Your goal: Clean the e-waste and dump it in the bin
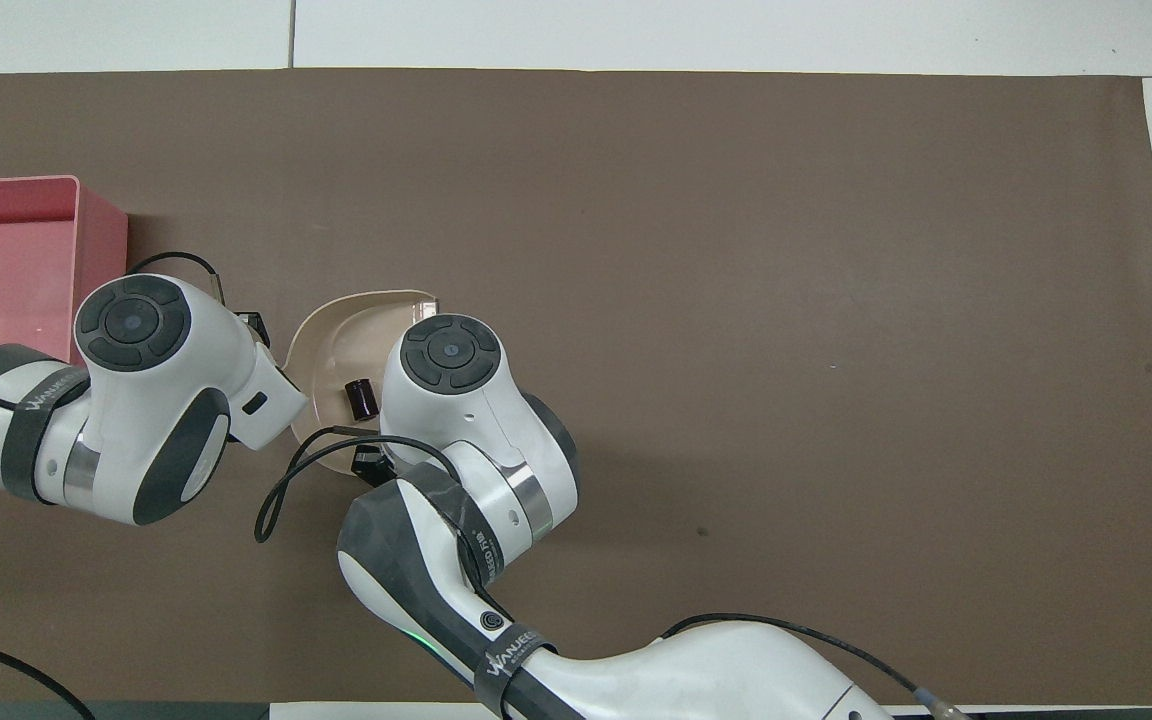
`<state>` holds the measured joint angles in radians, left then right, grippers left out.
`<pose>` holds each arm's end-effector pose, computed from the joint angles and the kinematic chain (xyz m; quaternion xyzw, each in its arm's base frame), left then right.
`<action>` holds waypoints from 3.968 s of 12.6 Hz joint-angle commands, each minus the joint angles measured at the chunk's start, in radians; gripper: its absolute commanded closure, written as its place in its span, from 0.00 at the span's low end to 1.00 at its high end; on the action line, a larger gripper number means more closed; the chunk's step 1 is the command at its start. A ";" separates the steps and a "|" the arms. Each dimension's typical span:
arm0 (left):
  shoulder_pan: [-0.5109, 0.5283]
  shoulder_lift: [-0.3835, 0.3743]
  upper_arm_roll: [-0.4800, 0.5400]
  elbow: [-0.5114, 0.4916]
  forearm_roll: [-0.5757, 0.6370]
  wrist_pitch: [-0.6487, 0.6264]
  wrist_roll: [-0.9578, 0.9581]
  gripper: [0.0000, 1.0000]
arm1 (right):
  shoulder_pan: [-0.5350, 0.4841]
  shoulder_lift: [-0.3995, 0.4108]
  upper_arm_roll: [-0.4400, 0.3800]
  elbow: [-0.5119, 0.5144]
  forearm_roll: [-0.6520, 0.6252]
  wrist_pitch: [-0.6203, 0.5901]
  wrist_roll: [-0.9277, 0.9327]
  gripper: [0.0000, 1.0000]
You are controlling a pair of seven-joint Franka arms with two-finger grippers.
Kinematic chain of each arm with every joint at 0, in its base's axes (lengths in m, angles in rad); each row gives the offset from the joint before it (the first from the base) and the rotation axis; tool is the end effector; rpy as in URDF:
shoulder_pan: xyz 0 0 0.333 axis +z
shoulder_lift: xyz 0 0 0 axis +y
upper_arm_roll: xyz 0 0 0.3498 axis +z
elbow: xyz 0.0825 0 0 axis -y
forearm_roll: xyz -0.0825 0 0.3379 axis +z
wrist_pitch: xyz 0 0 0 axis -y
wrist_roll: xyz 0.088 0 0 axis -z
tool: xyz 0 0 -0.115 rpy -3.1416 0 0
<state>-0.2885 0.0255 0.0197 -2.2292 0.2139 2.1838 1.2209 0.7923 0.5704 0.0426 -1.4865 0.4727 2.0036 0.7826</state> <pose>0.4707 -0.1201 0.4109 -0.6868 0.7209 0.0704 0.0597 0.4386 0.5215 0.3859 -0.9715 0.0814 0.1780 0.1338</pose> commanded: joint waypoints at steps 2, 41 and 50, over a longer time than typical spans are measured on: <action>-0.001 -0.035 0.006 -0.036 0.018 0.024 0.006 1.00 | -0.007 0.031 0.006 0.060 0.030 -0.020 0.032 1.00; 0.798 0.218 0.022 0.789 -0.168 -0.321 0.948 1.00 | -0.906 -0.618 -0.006 -0.862 -0.571 -0.032 -0.826 0.30; 0.673 0.202 0.026 0.732 0.078 -0.295 0.870 1.00 | -0.887 -0.612 0.002 -0.475 -0.552 -0.265 -0.821 0.01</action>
<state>0.3915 0.2451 0.0352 -1.4780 0.2657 1.9022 2.1047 -0.0901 -0.0438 0.0404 -2.0643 -0.0772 1.8214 -0.0483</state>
